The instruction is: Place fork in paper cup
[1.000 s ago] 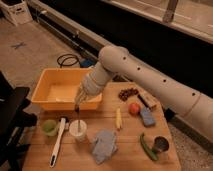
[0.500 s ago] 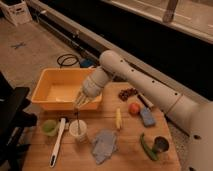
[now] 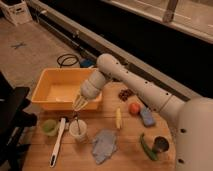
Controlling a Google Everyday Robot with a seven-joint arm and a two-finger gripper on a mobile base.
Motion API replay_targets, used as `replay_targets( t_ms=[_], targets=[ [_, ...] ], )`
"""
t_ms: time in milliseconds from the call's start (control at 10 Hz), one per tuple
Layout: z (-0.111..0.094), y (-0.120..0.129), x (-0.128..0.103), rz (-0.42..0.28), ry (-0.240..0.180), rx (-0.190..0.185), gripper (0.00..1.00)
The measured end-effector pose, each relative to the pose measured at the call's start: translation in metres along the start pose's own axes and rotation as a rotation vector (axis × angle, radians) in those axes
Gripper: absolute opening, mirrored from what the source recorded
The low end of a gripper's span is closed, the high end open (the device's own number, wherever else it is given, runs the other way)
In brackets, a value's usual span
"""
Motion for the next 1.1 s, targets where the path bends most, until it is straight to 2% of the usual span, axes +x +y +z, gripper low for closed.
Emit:
replay_targets(
  t_ms=[200, 300, 1100],
  targets=[
    [0.0016, 0.002, 0.0022, -0.001, -0.003, -0.015, 0.32],
    [0.0014, 0.0024, 0.0023, -0.001, -0.002, -0.016, 0.37],
    [0.0012, 0.0022, 0.0025, 0.0, -0.002, -0.015, 0.38]
  ],
)
